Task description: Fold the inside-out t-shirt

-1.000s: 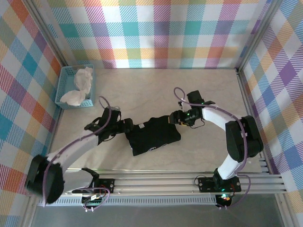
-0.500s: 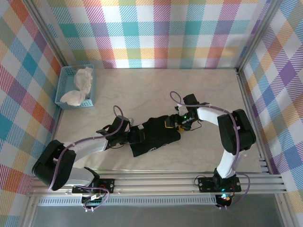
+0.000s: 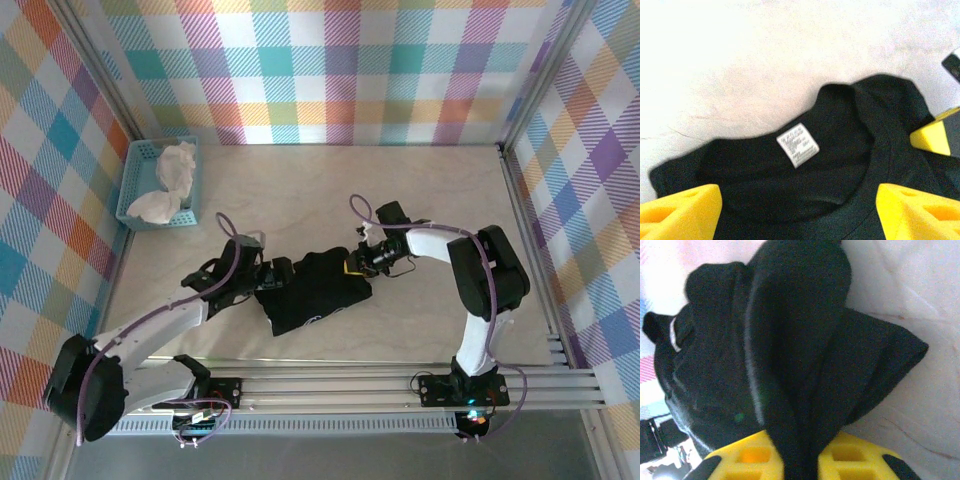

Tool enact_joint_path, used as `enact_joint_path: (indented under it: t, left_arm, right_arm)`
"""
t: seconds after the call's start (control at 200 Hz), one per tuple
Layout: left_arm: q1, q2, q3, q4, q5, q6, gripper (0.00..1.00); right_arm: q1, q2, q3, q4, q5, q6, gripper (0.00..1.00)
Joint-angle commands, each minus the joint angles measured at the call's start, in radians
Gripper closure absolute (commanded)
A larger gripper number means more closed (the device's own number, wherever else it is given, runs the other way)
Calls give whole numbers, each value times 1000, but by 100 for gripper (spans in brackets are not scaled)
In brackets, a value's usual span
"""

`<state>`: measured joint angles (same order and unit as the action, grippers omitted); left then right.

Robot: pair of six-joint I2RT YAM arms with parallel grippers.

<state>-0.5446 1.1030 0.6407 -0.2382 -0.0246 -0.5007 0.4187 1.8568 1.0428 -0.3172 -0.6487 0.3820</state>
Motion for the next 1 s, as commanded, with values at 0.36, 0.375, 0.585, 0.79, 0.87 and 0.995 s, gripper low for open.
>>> enact_joint_path:
  t: [0.36, 0.375, 0.585, 0.79, 0.87, 0.995]
  left_arm:
    - [49, -184, 80, -226, -118, 47, 19]
    - [50, -183, 81, -227, -118, 50, 19]
    - [51, -135, 117, -221, -94, 71, 19]
    - [52, -52, 149, -211, -62, 77, 19]
    - [51, -23, 160, -202, -51, 73, 18]
    - [52, 10, 177, -198, -44, 64, 18]
  right_arm:
    - [-238, -11, 292, -319, 384, -333, 100]
    - [-246, -10, 305, -332, 418, -349, 100]
    - [-341, 74, 528, -441, 928, -572, 100]
    - [-433, 209, 737, -387, 1120, -655, 100]
    - [-456, 283, 841, -396, 1201, -661, 100]
    - [-486, 384, 974, -424, 1294, -667, 100]
